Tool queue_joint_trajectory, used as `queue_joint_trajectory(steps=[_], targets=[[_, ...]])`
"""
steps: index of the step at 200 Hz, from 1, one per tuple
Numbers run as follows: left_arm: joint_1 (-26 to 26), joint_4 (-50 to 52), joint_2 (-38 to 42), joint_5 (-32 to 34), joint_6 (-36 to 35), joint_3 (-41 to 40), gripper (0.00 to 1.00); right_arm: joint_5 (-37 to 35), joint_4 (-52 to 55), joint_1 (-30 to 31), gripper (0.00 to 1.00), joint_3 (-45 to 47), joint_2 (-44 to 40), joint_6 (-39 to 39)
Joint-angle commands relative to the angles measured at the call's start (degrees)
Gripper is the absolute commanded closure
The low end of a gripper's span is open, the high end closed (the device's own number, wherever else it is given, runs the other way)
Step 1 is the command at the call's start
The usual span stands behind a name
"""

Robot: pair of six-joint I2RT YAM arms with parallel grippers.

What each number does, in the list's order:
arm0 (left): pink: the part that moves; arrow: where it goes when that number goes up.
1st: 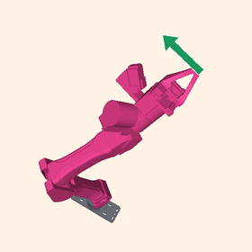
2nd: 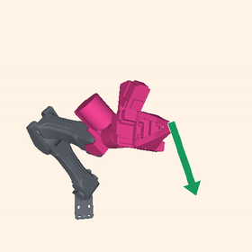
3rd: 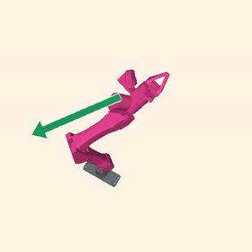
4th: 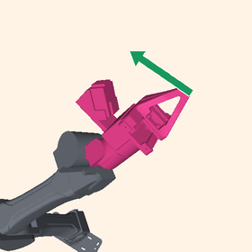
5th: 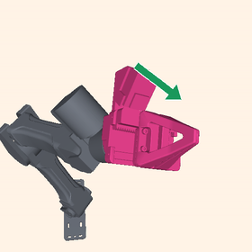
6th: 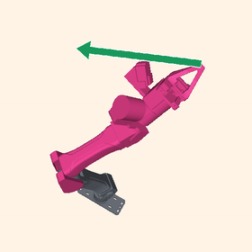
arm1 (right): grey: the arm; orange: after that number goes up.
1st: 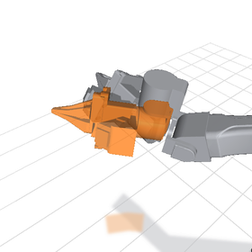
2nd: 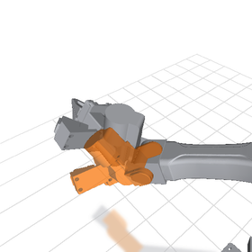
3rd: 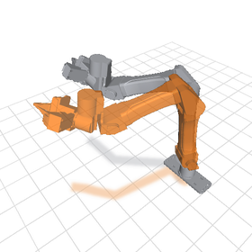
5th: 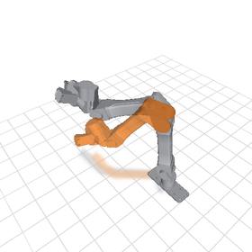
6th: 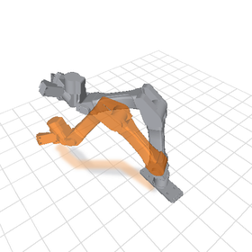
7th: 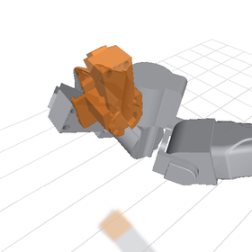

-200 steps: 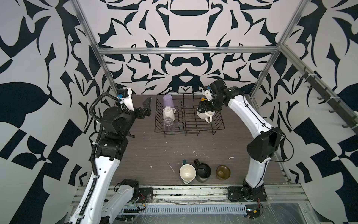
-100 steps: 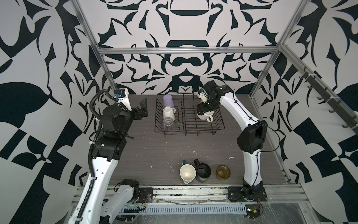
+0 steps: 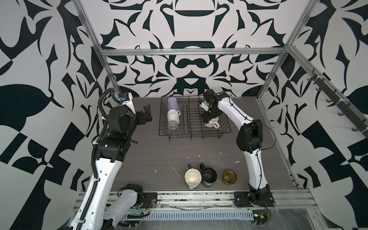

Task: Load cups into a dish rack
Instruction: Place the cup upside down at the dish rack.

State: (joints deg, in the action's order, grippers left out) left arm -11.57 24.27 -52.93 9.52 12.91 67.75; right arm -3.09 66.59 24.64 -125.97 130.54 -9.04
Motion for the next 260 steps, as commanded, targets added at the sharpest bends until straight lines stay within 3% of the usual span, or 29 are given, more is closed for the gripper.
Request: queue_joint_trajectory(steps=[1, 21, 50, 110, 119, 125, 137, 212, 260], targets=[[0.24, 2.09, 0.50, 0.94, 1.33, 0.37, 0.01, -2.91, -0.62, 0.34, 1.00, -3.04, -1.06, -1.29], [0.24, 2.37, 0.46, 0.95, 1.42, 0.31, 0.01, -3.09, -0.48, 0.33, 0.91, -3.40, 0.35, -1.26], [0.24, 2.56, 0.33, 0.82, 1.68, 0.10, 0.01, -2.37, 0.03, 0.34, 0.63, -3.31, 1.29, -1.25], [0.24, 3.03, -0.25, 1.38, 1.77, 0.02, 0.01, -2.33, 0.03, 0.36, 0.37, -3.31, 0.94, -0.23], [0.24, 3.12, -0.33, 1.46, 1.82, 0.00, 0.01, -2.27, 0.11, 0.40, 0.26, -3.20, 0.86, -0.09], [0.24, 3.17, -0.34, 1.55, 1.79, -0.06, 0.01, -2.11, -0.12, 0.40, 0.13, -3.14, 0.72, -0.02], [0.24, 3.26, -0.29, 1.73, 1.88, -0.07, 0.01, -1.71, -0.44, 0.41, 0.05, -2.99, 0.47, 0.21], [0.24, 5.34, 0.27, 1.88, 2.00, 0.07, 0.01, 0.16, -2.04, 0.33, 0.04, -3.14, -2.15, 2.56], [0.24, 13.83, -0.26, -4.17, 4.16, 2.35, 0.03, 5.21, -7.74, 0.12, 0.05, 2.35, -12.33, 8.22]])
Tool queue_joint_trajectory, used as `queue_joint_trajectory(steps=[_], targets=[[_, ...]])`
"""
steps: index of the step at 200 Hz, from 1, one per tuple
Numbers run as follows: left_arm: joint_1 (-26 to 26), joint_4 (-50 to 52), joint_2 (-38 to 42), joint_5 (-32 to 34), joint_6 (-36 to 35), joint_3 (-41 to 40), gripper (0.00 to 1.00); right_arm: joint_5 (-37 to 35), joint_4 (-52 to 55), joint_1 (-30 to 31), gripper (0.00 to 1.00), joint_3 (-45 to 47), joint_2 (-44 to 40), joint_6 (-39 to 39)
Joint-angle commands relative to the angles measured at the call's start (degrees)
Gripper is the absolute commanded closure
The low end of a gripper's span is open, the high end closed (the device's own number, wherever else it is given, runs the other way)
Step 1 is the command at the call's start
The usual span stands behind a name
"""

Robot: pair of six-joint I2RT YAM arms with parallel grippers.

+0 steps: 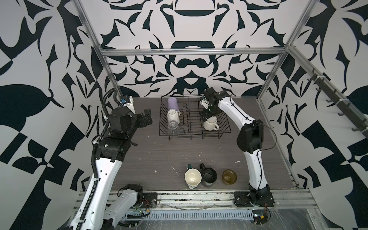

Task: Load cups into a dish rack
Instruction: Place the cup upside down at the dish rack, then pick up the cup from the bottom-center of the table.

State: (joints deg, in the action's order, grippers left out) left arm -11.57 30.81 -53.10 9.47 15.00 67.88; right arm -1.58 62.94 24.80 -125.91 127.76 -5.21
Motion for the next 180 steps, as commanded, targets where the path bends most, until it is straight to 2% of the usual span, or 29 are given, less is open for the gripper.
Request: queue_joint_trajectory(steps=[1, 53, 66, 71, 82, 97, 133, 180], targets=[[0.24, 7.49, -0.12, -4.43, 2.14, 2.24, 0.03, 3.83, -4.29, -0.02, 0.05, 2.66, -9.86, 4.54], [0.24, 15.23, 0.25, -16.00, 7.83, 0.27, 0.14, 10.19, -23.22, -0.01, 0.07, 29.35, -31.80, 15.23], [0.15, 15.52, 0.28, -20.85, 9.94, -0.89, 0.14, 10.47, -26.28, -0.01, 0.07, 35.35, -36.57, 17.22], [-0.06, 15.51, 0.35, -22.94, 10.92, -1.50, 0.19, 10.44, -26.85, -0.01, 0.08, 36.84, -38.11, 17.54], [-1.23, 15.45, 0.46, -25.77, 13.15, -3.03, 0.21, 10.20, -27.31, -0.06, 0.10, 39.92, -40.78, 18.40], [-4.98, 15.42, 0.88, -25.48, 15.05, -5.13, 0.22, 10.10, -27.18, -0.01, 0.20, 42.58, -43.41, 19.06], [-16.99, 14.87, 1.60, -21.40, 20.59, -8.66, 0.23, 10.59, -27.08, 0.02, 0.20, 47.60, -46.77, 20.81], [-32.67, 14.72, 0.51, -14.97, 28.14, -12.83, 0.26, 10.93, -27.54, 0.01, 0.23, 49.53, -48.87, 21.47]])
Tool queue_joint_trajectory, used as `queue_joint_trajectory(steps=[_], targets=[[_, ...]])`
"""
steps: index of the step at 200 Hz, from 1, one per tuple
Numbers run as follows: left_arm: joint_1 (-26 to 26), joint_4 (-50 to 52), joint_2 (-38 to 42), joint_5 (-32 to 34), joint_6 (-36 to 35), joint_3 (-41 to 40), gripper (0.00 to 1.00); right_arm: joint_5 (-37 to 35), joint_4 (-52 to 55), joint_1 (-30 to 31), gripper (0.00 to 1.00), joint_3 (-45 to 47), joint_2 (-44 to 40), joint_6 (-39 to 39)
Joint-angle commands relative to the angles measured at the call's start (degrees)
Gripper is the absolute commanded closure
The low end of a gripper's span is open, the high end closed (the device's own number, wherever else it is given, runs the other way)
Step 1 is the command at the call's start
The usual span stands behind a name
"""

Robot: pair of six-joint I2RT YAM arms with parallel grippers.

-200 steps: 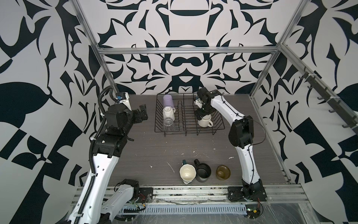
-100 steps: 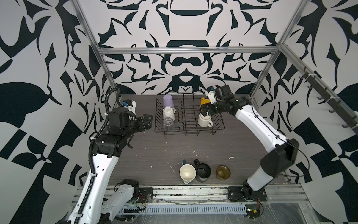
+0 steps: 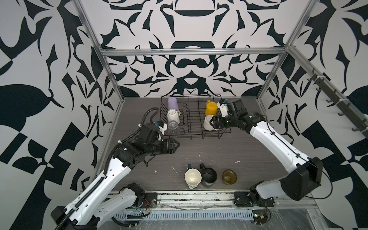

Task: Load cups into a dish rack
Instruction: Pick up the cup from the bottom-center of the table.

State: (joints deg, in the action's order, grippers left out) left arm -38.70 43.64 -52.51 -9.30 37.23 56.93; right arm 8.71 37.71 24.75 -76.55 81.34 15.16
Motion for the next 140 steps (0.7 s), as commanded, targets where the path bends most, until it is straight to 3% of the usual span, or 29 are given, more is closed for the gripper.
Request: queue_joint_trajectory(steps=[1, 28, 61, 140], targets=[[-5.88, 1.89, -0.11, 3.87, 6.05, -1.98, 0.25, 0.62, -2.31, 0.04, 0.23, 0.18, -2.48, 1.06], [-14.05, 1.89, -2.63, 7.63, 9.41, -2.92, 0.26, 1.10, -2.46, 0.03, 0.27, 0.87, -3.29, 1.33], [-21.97, 1.89, -5.04, 9.74, 13.21, -3.92, 0.27, 1.13, -2.86, 0.03, 0.25, 1.14, -4.02, 1.72], [-31.23, 1.49, -9.30, 12.59, 19.47, -6.01, 0.28, 1.25, -2.74, -0.01, 0.28, 1.28, -5.48, 2.39]])
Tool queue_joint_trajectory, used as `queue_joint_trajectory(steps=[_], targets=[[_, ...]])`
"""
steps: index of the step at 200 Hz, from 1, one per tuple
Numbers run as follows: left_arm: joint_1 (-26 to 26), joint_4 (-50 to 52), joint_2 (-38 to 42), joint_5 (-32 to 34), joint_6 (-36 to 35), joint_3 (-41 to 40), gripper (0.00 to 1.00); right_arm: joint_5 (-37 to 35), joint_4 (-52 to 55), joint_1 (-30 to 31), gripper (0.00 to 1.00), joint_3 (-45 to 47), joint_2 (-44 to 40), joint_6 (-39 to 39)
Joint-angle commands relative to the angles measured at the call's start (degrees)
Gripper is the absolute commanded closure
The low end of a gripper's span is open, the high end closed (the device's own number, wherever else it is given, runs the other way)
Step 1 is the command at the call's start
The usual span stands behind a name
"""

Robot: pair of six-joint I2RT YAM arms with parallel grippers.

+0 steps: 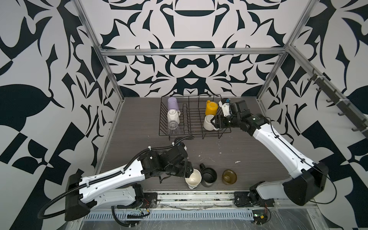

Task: Load cups into a dish rack
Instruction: Pick up the cup from the bottom-center of the table.

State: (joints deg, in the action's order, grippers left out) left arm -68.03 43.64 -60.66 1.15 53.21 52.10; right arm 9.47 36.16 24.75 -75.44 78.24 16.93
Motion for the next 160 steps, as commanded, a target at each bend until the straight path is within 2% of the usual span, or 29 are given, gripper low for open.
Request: queue_joint_trajectory(steps=[1, 62, 87, 160], targets=[[-2.05, 1.47, -1.18, 2.17, 3.57, -1.20, 0.28, 0.51, -1.14, -0.03, 0.28, 0.18, -2.43, 0.64], [-5.85, 1.58, -4.86, 3.40, 6.81, -2.50, 0.30, 0.41, -1.15, 0.03, 0.31, 0.60, -3.44, 0.93], [-6.06, 1.98, -5.88, 4.08, 7.17, -2.28, 0.32, 0.29, -0.64, 0.03, 0.34, 0.12, -3.36, 0.92], [-6.06, 2.51, -10.40, 5.37, 6.87, -1.78, 0.42, -0.25, -0.33, -0.01, 0.34, 0.64, -4.17, 0.90]])
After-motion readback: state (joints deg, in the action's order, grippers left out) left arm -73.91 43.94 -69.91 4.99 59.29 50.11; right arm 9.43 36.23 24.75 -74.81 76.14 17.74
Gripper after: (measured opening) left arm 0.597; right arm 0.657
